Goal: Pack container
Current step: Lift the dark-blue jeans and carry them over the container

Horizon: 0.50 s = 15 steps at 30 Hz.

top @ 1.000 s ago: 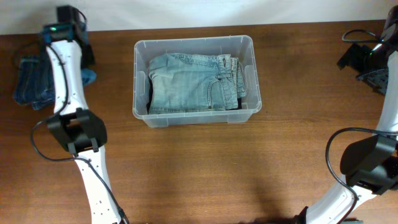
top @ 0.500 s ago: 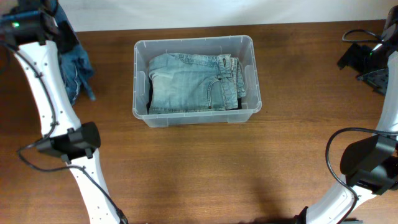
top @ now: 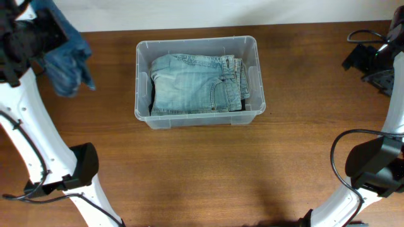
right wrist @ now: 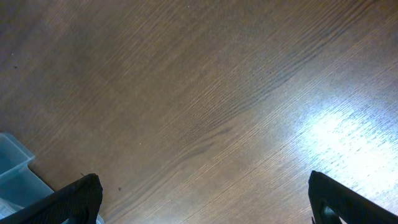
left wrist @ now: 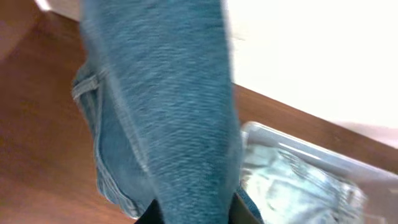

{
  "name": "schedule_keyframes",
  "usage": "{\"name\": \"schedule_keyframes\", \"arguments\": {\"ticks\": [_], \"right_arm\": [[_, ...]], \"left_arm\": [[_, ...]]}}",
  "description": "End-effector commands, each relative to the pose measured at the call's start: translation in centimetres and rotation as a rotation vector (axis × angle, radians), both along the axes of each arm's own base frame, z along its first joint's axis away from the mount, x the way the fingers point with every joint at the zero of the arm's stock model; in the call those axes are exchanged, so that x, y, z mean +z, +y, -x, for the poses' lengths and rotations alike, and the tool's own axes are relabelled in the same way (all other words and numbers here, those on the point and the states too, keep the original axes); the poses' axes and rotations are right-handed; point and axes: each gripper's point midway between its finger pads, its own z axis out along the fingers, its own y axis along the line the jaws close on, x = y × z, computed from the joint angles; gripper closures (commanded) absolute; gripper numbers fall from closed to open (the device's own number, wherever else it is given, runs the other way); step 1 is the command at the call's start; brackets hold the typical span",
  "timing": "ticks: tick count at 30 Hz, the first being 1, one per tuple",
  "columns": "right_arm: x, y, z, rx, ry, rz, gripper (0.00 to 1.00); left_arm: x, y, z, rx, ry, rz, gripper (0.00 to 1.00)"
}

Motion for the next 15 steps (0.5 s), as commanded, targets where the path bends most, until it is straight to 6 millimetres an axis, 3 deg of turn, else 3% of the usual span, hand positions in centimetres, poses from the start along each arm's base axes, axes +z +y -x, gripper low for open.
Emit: {"name": "schedule_keyframes", "arguments": {"ticks": [1, 3, 12, 15], "right_arm": [[-0.4, 0.1, 0.0, 0.000, 0.009, -0.006, 0.02], [-0.4, 0.1, 0.0, 0.000, 0.009, -0.006, 0.01], [-0.4, 0.1, 0.0, 0.000, 0.009, -0.006, 0.02], [-0.4, 0.1, 0.0, 0.000, 0.009, -0.006, 0.01]], "left_arm": [[2.7, -4.6, 1.1, -0.149, -0.079, 0.002, 0.99], [2.7, -7.1, 1.1, -0.206, -0.079, 0.004, 0.99], [2.7, -13.2, 1.6, -0.327, -0.077, -0.074, 0.99], [1.9, -15.3, 2.0, -0.381, -0.042, -0.105, 0.99]]}}
